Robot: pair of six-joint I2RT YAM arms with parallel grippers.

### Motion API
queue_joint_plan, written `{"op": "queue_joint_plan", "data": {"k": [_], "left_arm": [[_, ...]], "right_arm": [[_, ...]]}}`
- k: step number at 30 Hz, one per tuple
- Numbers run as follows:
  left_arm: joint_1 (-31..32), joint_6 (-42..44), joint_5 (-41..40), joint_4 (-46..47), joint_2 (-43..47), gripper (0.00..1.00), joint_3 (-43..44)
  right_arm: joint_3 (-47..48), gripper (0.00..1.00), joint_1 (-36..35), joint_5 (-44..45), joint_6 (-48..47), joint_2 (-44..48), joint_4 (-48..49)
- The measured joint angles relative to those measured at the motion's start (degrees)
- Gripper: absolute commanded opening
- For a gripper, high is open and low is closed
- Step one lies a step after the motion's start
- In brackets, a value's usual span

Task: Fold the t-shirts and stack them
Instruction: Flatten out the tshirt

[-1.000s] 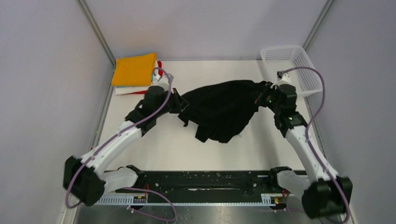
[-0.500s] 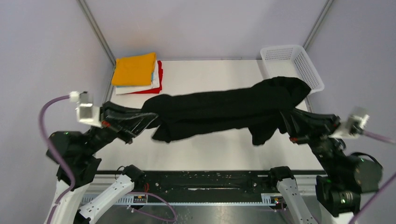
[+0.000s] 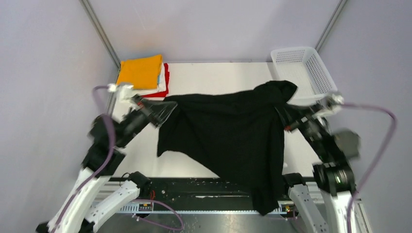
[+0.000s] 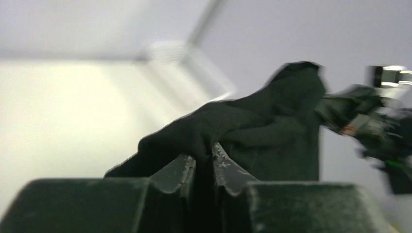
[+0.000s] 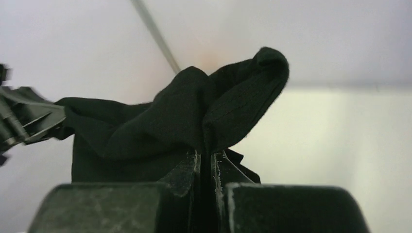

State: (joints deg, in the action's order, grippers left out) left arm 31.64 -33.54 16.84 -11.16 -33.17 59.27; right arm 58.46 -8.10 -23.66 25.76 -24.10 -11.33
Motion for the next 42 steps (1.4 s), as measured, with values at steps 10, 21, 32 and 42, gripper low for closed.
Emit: {"op": "queue_joint_plan", "data": {"k": [10,21,32,42], "left_arm": [[-9.1,-2.4,-29.6,-11.0,-47.0,0.99,-4.3],[-11.2,-2.5,-30.2,-10.1,-56.3,0.99,2.3],[-9.2,-2.1,-24.7,-7.3,-51.6,0.99,-0.5],[-2.7,-5.2,-17.9,-2.7,-44.3,0.99,-11.9]], "right_arm": [[-9.7,1.0,0.1,13.3,-2.8,-50.9,5.9],[-6.8,0.99,0.1,17.7,-1.8,-60.0,15.2],[-9.6,0.99,-4.2,21.4,-0.9,-53.8,12.9],[-18.8,0.99,-11.0,26.0,3.9,-42.1,3.1]]}}
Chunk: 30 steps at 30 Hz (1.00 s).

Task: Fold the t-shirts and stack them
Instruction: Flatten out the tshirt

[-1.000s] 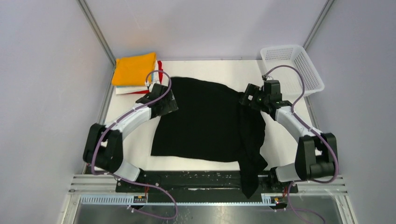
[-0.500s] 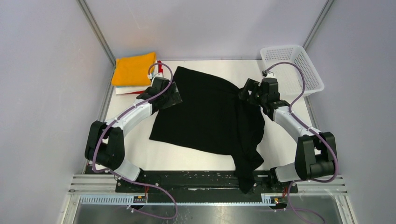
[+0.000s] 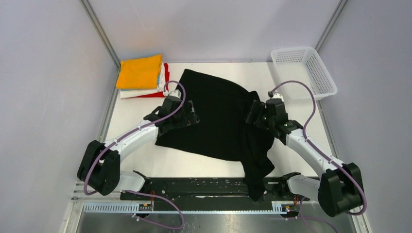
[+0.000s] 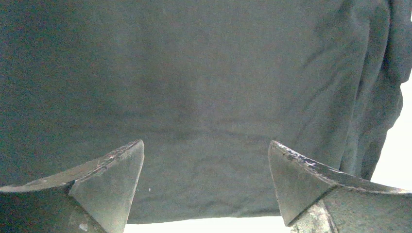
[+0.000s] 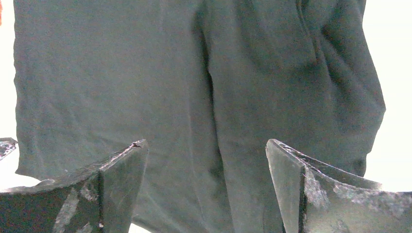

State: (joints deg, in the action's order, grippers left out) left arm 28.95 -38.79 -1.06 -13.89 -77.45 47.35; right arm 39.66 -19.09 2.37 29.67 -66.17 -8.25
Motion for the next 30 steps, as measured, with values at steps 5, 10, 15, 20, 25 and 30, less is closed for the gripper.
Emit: {"op": "queue_joint_plan", "data": {"k": [5,10,15,20,25,30], "left_arm": [[0.6,-1.6,1.7,1.2,-1.6,0.99,-3.7],[-1.0,-3.0,1.2,2.7,-6.0,0.99,-3.9],[-6.7,-4.7,2.7,6.9,-10.1,0.99,-4.2],[-11.3,-6.6,5.9,10.4,-12.0,0.99,-3.8],[-14.0,-8.0,9.7,13.2,-11.8,0.99,-5.5],[-16.4,-8.3,13.2,16.1,-9.8,0.99,-8.7]], "right_arm": [[-5.2,1.0,-1.0,2.4,3.5,1.3,-5.2],[-4.0,1.0,-1.0,5.4,3.4,-3.7,-7.8],[5.2,0.99,-1.0,6.1,-5.3,-12.5,-8.0],[20.7,1.0,-1.0,8.7,-16.8,-23.5,-10.0],[31.9,0.97,-1.0,12.1,-27.3,-32.2,-14.8],[38.7,0.91,-0.3,13.6,-35.3,-40.1,-20.4]]}}
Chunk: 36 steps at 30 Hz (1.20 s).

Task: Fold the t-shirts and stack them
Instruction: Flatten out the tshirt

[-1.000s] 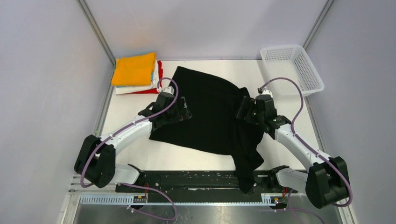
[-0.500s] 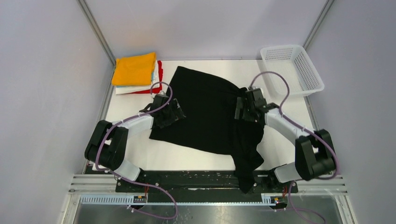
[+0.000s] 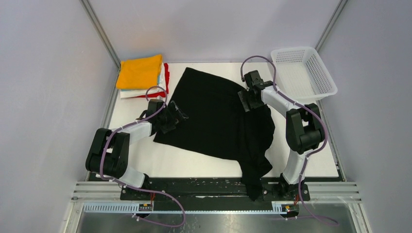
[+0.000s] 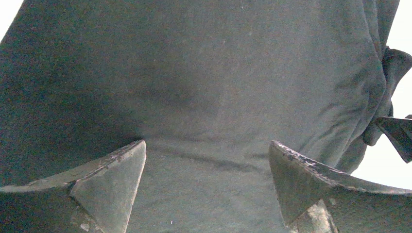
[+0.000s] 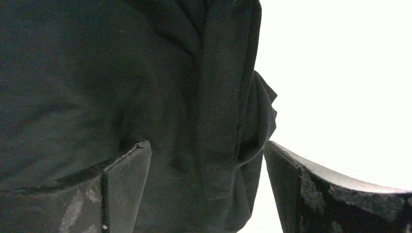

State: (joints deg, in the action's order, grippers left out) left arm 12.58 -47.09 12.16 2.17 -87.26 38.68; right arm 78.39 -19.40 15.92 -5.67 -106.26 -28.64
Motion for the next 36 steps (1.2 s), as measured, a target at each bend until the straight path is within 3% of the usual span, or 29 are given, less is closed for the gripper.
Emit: {"op": "queue_joint_plan", "data": {"k": [14,19,22,24,30,36], "left_arm": [[-1.2,-0.2,-0.7,-8.6,6.4,0.99,-2.8],[-1.2,-0.2,-1.1,-9.9,7.1,0.99,-2.8],[-1.2,-0.3,-3.4,-13.2,8.8,0.99,-3.0],[-1.2,-0.2,-5.7,-15.8,10.3,0.99,-3.3],[-1.2,-0.1,-9.6,-19.7,12.2,0.99,-3.7],[-1.1,-0.1,-10.5,-19.9,12.2,0.99,-3.7]], "right_arm": [[9.9,0.64,3.9,-6.4,-13.1,-9.0,-9.9],[11.8,0.34,4.4,-9.4,-14.9,-11.0,-12.0],[12.8,0.1,5.1,-10.4,-15.0,-11.4,-12.9],[13.1,0.01,5.9,-10.9,-15.0,-11.4,-12.9],[13.3,0.0,7.5,-7.8,-14.0,-11.4,-11.5],[16.1,0.02,8.6,4.7,-14.2,-11.0,-9.6]]}}
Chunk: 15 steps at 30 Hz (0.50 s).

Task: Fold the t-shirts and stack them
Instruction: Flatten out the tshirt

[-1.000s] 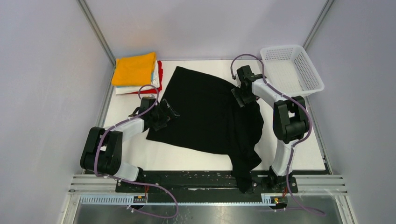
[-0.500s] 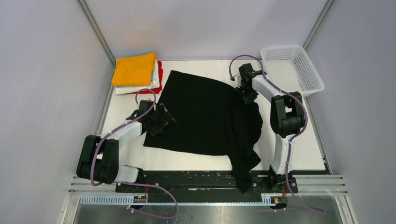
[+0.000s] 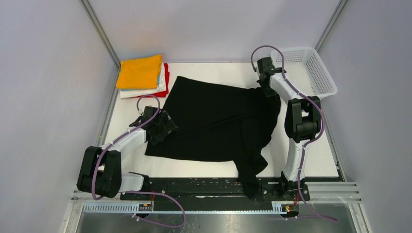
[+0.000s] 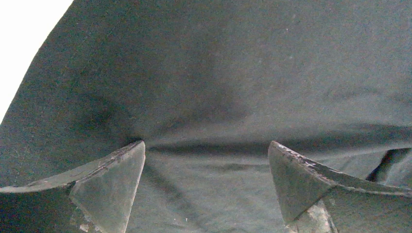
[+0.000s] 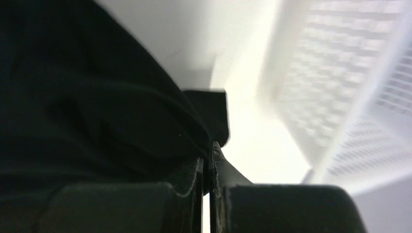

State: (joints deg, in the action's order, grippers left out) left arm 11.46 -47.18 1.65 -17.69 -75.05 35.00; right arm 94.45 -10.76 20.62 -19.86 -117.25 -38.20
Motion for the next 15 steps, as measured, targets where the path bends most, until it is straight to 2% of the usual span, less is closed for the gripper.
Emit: {"op": "queue_joint_plan", "data": {"k": [5,6,7,9,10,12,15], "left_arm": [[0.0,0.1,-1.0,-0.4,-0.2,0.99,0.3],[0.0,0.1,-1.1,-0.6,-0.3,0.99,0.4],[0.0,0.1,-1.1,-0.7,-0.5,0.99,0.6],[0.0,0.2,-1.2,-0.7,-0.5,0.99,0.6],[0.0,0.2,-1.3,-0.7,-0.5,0.99,0.6],[0.0,0.2,-1.5,-0.8,-0.5,0.99,0.6],[0.0,0.3,-1.7,-1.0,-0.3,0.99,0.7]], "right_arm": [[3.4,0.08,1.9,9.6,-1.9,1.2,3.6],[3.7,0.13,2.2,11.4,-2.4,1.4,4.5],[4.1,0.3,2.4,13.5,-3.0,1.5,5.8],[5.0,0.71,2.7,16.1,-4.1,1.5,7.9],[5.7,0.83,2.7,17.2,-4.8,1.4,8.6],[8.3,0.97,2.7,18.4,-5.4,1.0,9.3],[11.3,0.99,2.5,17.8,-4.7,1.1,9.4]]}}
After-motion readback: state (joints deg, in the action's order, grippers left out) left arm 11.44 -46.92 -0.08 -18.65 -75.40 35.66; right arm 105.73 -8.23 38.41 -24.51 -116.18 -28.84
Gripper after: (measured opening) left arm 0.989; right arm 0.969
